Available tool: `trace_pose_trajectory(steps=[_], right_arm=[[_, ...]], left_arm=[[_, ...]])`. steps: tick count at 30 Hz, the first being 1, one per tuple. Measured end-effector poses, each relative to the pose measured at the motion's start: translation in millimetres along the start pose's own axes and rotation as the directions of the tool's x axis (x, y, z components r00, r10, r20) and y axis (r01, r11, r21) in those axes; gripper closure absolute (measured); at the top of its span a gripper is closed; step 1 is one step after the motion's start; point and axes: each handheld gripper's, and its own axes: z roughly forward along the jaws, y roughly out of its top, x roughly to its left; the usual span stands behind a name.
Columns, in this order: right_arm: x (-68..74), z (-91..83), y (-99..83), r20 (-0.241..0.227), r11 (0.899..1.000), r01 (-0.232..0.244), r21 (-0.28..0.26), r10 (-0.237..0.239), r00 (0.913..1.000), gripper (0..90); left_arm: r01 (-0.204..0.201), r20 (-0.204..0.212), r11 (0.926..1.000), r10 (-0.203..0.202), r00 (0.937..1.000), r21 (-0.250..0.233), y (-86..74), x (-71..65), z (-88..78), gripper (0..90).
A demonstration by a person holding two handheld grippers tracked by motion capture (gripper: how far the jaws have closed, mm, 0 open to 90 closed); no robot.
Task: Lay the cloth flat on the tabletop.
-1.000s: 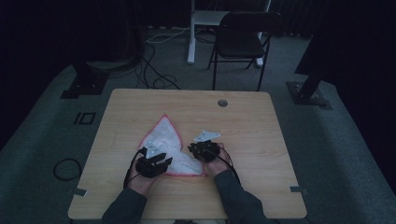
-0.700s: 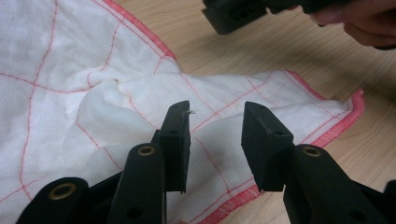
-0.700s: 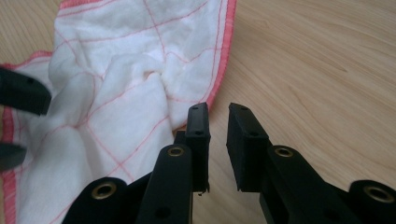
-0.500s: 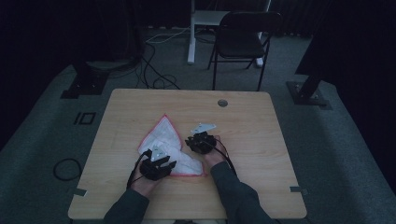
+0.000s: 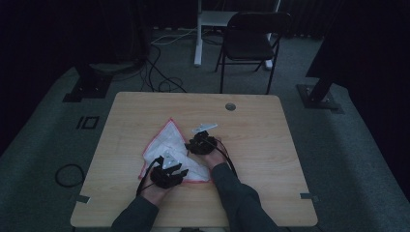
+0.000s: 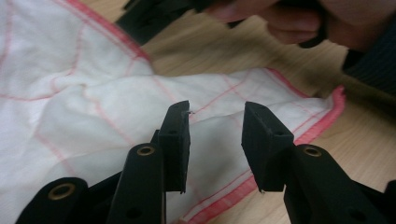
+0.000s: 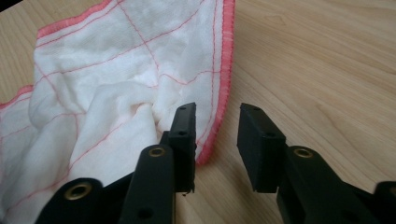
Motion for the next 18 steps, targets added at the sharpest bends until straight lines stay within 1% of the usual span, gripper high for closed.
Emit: trace_pose_trajectory(steps=[2,4,5,6,7,8,9,10,11,12,14,16,18], right_arm=[[-0.9,4.3,0.7,-0.004,1.000,-0.008,0.008,0.008,1.0000,65.6],[-2.1,8.1,0.9,-0.010,1.000,-0.029,0.011,0.029,0.9995,64.8],[-2.9,9.9,0.8,-0.020,0.999,-0.043,0.014,0.043,0.9989,64.5],[-3.3,12.1,0.9,-0.031,0.998,-0.051,0.020,0.052,0.9982,64.8],[-3.1,13.3,0.9,-0.034,0.998,-0.055,0.024,0.056,0.9978,66.2],[-3.0,14.4,1.1,-0.040,0.998,-0.056,0.032,0.057,0.9976,70.6],[-3.0,14.4,1.1,-0.040,0.998,-0.056,0.032,0.057,0.9976,70.6],[-2.7,15.5,1.6,-0.040,0.998,-0.045,0.040,0.046,0.9981,82.2],[-2.5,15.3,1.9,-0.036,0.998,-0.041,0.041,0.042,0.9985,85.5],[-2.4,14.4,2.3,-0.030,0.999,-0.036,0.040,0.037,0.9989,87.6],[-2.1,11.8,3.5,-0.026,0.999,-0.029,0.038,0.030,0.9992,88.4],[-1.1,9.1,4.4,-0.006,0.999,0.001,0.037,-0.001,1.0000,88.7],[-0.1,6.7,5.4,0.010,0.999,0.019,0.042,-0.020,0.9998,88.7]], left_arm=[[-0.004,0.010,1.0000,0.004,0.9999,-0.001,0.7,-2.8,2.6,60.9],[-0.011,0.028,0.9999,0.011,0.9996,-0.004,1.2,-4.5,4.9,58.8],[-0.011,0.028,0.9999,0.011,0.9996,-0.004,1.2,-4.5,4.9,57.8],[-0.014,0.041,0.9999,0.015,0.9991,-0.008,2.1,-6.6,7.8,57.3],[-0.024,0.042,0.9997,0.024,0.9988,-0.003,2.7,-7.6,9.0,56.8],[-0.026,0.048,0.9997,0.026,0.9985,-0.001,3.2,-8.7,10.9,56.3],[-0.026,0.048,0.9997,0.026,0.9985,-0.001,3.2,-8.7,10.9,56.0],[-0.036,0.044,0.9992,0.035,0.9984,0.017,3.5,-9.9,15.9,56.5],[-0.040,0.032,0.9987,0.039,0.9987,0.033,3.0,-9.7,18.8,57.9],[-0.039,0.025,0.9980,0.038,0.9990,0.050,2.2,-9.1,20.9,61.9],[-0.036,0.015,0.9971,0.035,0.9993,0.067,-0.1,-7.9,22.1,72.0],[-0.038,0.009,0.9960,0.037,0.9993,0.080,-2.4,-6.1,20.4,81.1],[-0.044,0.001,0.9946,0.044,0.9990,0.094,-4.6,-3.7,18.0,87.4]])
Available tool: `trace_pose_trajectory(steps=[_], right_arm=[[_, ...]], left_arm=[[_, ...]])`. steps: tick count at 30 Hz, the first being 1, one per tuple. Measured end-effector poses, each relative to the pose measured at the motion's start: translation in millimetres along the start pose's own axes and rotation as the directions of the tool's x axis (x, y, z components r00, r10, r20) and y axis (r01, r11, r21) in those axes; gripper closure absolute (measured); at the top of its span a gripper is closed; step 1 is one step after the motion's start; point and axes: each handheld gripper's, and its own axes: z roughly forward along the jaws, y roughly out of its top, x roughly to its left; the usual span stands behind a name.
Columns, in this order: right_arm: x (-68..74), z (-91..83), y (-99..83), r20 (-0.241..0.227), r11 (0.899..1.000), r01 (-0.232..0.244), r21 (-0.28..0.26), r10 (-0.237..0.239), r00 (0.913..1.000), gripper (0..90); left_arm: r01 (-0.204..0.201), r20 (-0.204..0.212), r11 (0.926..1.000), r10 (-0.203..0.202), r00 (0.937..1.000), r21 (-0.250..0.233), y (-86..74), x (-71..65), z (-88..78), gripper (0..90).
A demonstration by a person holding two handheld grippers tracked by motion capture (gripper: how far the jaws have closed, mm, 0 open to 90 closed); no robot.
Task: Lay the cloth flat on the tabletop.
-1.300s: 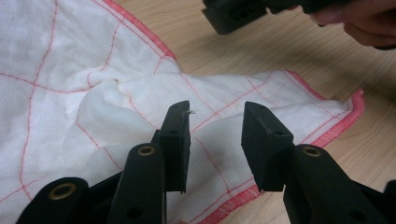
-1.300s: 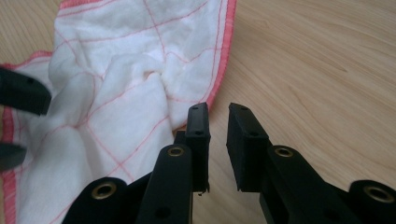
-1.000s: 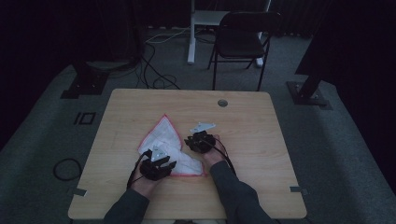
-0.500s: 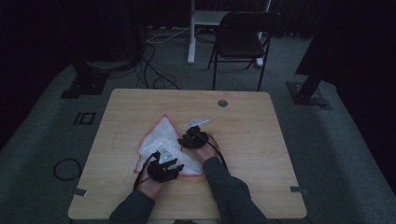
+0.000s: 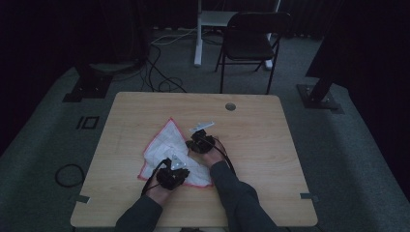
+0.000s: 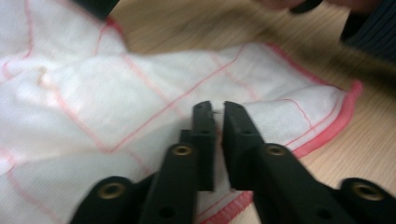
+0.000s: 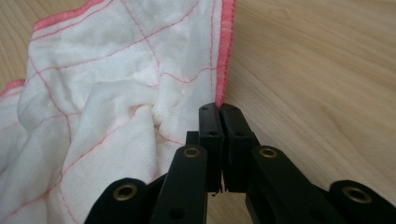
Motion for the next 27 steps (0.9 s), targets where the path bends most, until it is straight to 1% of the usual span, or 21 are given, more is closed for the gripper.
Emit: trace_pose_trajectory(steps=[1,5,7,9,12,14,15,17,21,23,27], right_arm=[[0.0,-1.3,0.4,0.011,1.000,0.008,0.000,-0.008,0.9999,88.7],[-2.1,-8.6,2.6,0.034,1.000,0.022,-0.007,-0.022,0.9992,88.7],[-4.0,-12.7,3.4,0.045,1.000,0.026,-0.012,-0.025,0.9987,88.7],[-7.3,-16.3,3.5,0.052,1.000,0.025,-0.016,-0.024,0.9984,88.8],[-11.8,-19.8,2.3,0.064,1.000,0.014,-0.018,-0.013,0.9979,88.8],[-14.2,-21.8,1.4,0.072,1.000,0.009,-0.022,-0.007,0.9974,88.8],[-14.2,-21.8,1.4,0.072,1.000,0.009,-0.022,-0.007,0.9974,88.8],[-17.5,-25.4,0.7,0.077,1.000,0.005,-0.025,-0.003,0.9970,88.8],[-21.6,-30.6,-0.1,0.087,1.000,0.005,-0.030,-0.002,0.9962,88.8],[-24.2,-34.0,-0.2,0.095,1.000,0.005,-0.031,-0.002,0.9955,88.9],[-31.8,-42.3,-0.6,0.120,0.999,-0.006,-0.036,0.011,0.9927,88.9]], left_arm=[[0.006,-0.002,1.0000,-0.006,1.0000,-0.001,-1.5,1.0,-1.2,90.0],[0.008,-0.018,0.9998,-0.008,0.9998,0.017,-7.2,7.3,-5.9,90.0],[0.017,-0.028,0.9996,-0.016,0.9995,0.021,-10.8,10.9,-7.3,90.0],[0.028,-0.037,0.9994,-0.027,0.9990,0.023,-14.5,14.6,-8.8,90.0],[0.024,-0.056,0.9989,-0.022,0.9982,0.040,-19.3,19.3,-11.2,90.0],[0.031,-0.066,0.9984,-0.028,0.9975,0.048,-22.6,21.9,-11.8,90.0],[0.031,-0.066,0.9984,-0.028,0.9975,0.048,-22.6,21.9,-11.8,90.0],[0.041,-0.067,0.9979,-0.038,0.9970,0.049,-26.7,26.8,-13.1,90.0],[0.049,-0.082,0.9975,-0.044,0.9956,0.051,-28.0,31.8,-14.4,90.0],[0.049,-0.104,0.9971,-0.043,0.9937,0.058,-29.5,36.8,-16.7,90.0],[0.067,-0.124,0.9961,-0.059,0.9905,0.057,-34.3,44.9,-21.3,90.0]])
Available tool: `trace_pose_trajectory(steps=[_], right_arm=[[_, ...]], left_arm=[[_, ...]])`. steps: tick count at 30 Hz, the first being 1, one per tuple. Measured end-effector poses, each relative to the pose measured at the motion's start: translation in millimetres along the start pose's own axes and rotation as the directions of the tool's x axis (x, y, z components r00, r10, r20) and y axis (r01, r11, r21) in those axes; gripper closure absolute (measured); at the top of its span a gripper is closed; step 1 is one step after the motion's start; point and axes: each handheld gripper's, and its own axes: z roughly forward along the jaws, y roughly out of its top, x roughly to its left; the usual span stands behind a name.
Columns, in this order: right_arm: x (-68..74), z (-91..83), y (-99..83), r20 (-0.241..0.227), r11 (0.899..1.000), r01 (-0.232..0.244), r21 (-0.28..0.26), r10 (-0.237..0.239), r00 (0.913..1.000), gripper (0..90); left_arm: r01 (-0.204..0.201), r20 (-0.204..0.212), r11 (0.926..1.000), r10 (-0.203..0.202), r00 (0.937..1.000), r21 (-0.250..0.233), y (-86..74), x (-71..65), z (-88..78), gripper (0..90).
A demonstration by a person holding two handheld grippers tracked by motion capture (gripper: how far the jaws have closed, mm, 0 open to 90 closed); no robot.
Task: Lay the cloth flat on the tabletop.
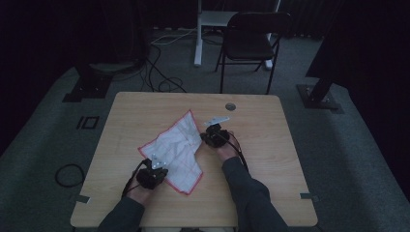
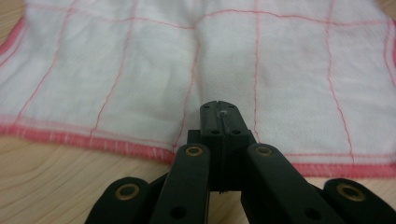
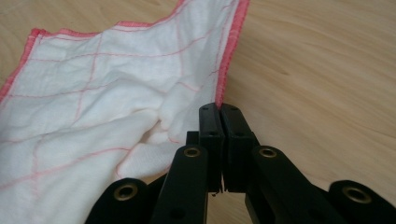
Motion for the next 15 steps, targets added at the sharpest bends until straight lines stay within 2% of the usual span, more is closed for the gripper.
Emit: trace_pose_trajectory(steps=[8,15], right_arm=[[-17.6,-16.1,0.1,0.044,1.000,-0.016,-0.008,0.017,0.9989,88.9],[-26.2,-22.9,-1.5,0.057,1.000,-0.025,-0.014,0.026,0.9980,88.9]], left_arm=[[0.023,-0.053,0.9997,-0.022,0.9984,0.009,-6.4,17.2,-5.2,90.0],[0.032,-0.101,0.9994,-0.030,0.9945,0.016,-9.7,29.6,-7.3,90.0]])
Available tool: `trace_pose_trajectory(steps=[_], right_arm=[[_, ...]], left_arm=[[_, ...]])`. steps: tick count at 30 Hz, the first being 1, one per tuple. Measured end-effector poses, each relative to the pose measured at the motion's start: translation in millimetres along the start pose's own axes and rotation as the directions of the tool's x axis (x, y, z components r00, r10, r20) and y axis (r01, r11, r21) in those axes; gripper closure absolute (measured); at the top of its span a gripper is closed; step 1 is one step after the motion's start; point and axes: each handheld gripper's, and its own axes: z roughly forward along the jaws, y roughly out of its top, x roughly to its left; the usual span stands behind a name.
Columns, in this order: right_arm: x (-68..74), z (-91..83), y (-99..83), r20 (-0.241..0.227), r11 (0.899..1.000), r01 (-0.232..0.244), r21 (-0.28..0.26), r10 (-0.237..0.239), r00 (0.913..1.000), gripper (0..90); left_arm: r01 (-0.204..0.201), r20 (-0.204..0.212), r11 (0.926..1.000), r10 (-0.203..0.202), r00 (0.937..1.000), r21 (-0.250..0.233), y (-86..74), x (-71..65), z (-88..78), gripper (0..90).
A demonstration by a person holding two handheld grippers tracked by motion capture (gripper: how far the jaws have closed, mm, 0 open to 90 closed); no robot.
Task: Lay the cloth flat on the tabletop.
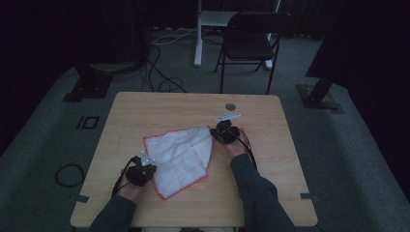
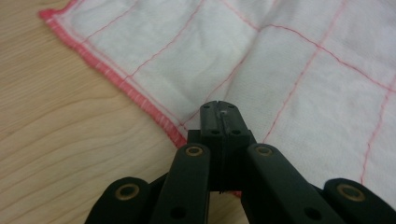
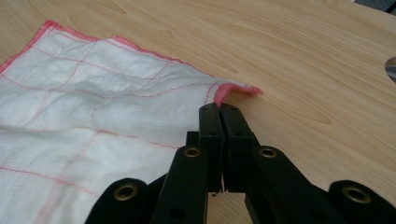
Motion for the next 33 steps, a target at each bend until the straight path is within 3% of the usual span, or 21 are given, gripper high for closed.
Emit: trace_pose_trajectory(steps=[8,10,14,16,19,23,27,33], right_arm=[[3.8,3.8,-1.5,-0.004,1.000,0.011,0.009,-0.011,0.9999,88.8],[4.3,4.6,-1.6,-0.006,1.000,0.012,0.011,-0.012,0.9999,88.7],[6.2,9.5,-2.9,-0.024,1.000,0.009,0.024,-0.008,0.9997,82.6],[6.5,9.7,-2.9,-0.026,1.000,0.007,0.023,-0.006,0.9996,81.4],[9.0,7.8,-1.8,-0.030,1.000,0.004,0.011,-0.003,0.9995,72.9],[9.9,5.0,-1.8,-0.031,1.000,0.003,0.004,-0.003,0.9995,70.1],[9.5,1.1,-7.3,-0.030,1.000,-0.009,0.003,0.009,0.9995,67.5],[7.3,-2.3,-21.4,-0.023,1.000,-0.024,0.014,0.024,0.9995,64.9]], left_arm=[[0.023,-0.063,0.9997,-0.023,0.9977,0.006,3.5,4.5,1.3,89.6],[0.019,-0.068,0.9998,-0.019,0.9975,0.003,4.7,3.6,0.2,83.7],[0.002,-0.032,0.9982,-0.004,0.9995,-0.059,15.1,-7.0,-9.7,78.1],[-0.011,-0.025,0.9977,0.009,0.9996,-0.067,18.3,-9.9,-11.3,76.1],[-0.045,0.014,0.9942,0.047,0.9988,-0.098,33.3,-26.8,-13.2,74.2],[-0.075,0.043,0.9907,0.080,0.9958,-0.113,43.2,-40.7,-11.2,71.8],[-0.122,0.085,0.9844,0.133,0.9874,-0.126,55.7,-64.1,-5.3,69.9],[-0.155,0.119,0.9785,0.172,0.9779,-0.135,67.7,-87.7,5.0,66.7]])
